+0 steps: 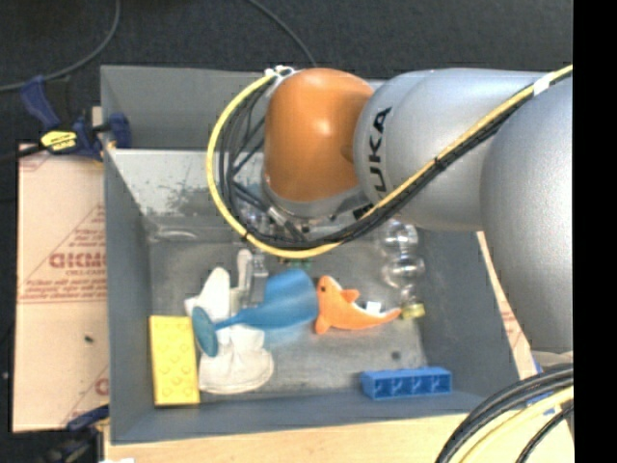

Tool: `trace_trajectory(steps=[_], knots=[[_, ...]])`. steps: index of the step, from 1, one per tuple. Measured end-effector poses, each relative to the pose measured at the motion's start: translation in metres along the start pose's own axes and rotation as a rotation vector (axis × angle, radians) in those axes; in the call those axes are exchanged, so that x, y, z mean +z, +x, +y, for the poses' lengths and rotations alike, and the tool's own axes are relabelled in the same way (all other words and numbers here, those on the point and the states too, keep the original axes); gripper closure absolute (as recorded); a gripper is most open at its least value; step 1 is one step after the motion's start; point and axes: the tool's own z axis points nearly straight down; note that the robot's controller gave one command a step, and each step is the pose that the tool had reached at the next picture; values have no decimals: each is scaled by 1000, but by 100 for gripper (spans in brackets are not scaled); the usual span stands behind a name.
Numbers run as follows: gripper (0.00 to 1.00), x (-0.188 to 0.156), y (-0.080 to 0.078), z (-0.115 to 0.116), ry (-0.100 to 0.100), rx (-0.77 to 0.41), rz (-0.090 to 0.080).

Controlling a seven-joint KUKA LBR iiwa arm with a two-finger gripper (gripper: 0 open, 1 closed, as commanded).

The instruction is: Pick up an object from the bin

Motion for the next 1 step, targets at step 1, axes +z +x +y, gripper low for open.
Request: trace_trajectory(steps=[1], knots=[[0,-5,-2,-1,-1,5,-8]])
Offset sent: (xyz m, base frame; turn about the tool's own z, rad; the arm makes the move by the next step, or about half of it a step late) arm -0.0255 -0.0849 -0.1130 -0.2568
